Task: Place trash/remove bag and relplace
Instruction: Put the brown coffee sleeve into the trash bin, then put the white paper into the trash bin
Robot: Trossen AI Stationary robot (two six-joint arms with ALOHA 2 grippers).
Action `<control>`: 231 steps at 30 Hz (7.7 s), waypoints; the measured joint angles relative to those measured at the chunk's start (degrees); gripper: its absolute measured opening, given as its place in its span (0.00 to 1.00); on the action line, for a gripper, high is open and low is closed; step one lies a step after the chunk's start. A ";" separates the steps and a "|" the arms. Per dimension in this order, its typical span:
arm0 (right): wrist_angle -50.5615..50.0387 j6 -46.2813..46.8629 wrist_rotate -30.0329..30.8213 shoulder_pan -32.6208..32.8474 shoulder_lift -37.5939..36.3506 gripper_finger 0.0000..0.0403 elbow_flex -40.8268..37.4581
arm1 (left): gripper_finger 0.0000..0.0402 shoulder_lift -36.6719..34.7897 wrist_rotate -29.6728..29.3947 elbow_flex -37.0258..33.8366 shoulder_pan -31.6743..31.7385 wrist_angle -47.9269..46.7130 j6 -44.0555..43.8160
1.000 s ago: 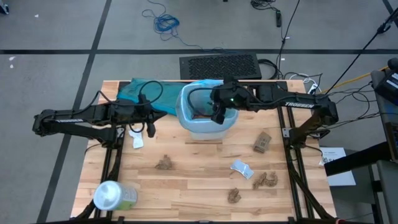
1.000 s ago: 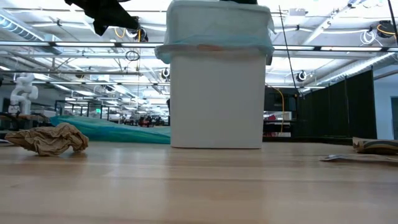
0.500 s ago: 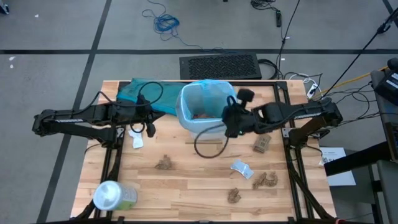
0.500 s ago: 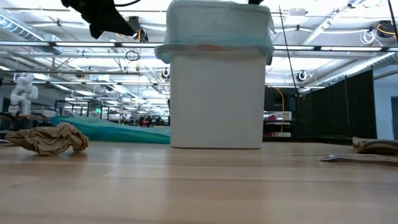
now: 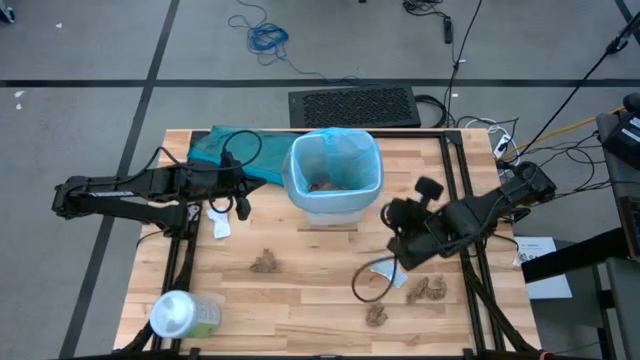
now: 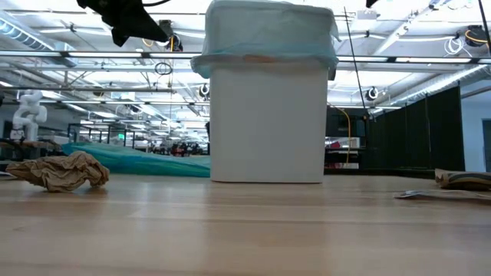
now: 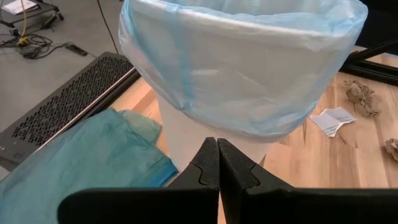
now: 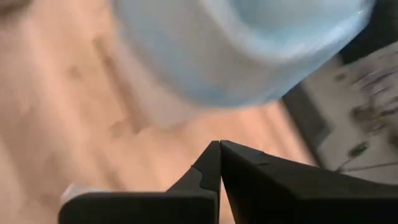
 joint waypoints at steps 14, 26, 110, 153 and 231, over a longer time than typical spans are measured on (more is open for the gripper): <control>12.09 19.33 -14.09 4.15 0.00 0.10 -25.93 | 0.00 0.00 0.19 0.00 0.00 -0.15 -0.04; 30.99 25.64 -22.68 1.76 0.01 0.49 -46.24 | 0.00 0.00 0.28 0.00 0.00 -0.21 -0.20; 39.77 -40.83 -15.74 -27.03 0.04 0.14 11.41 | 0.00 0.02 0.31 0.00 0.00 -0.59 -0.28; 33.93 -3.73 -26.60 0.88 -0.59 0.00 -16.98 | 0.00 0.02 0.28 0.00 0.00 -0.83 -0.25; 74.47 -20.38 -25.78 -8.26 -17.14 0.00 -31.83 | 0.00 0.02 0.28 0.00 0.00 -3.15 -0.42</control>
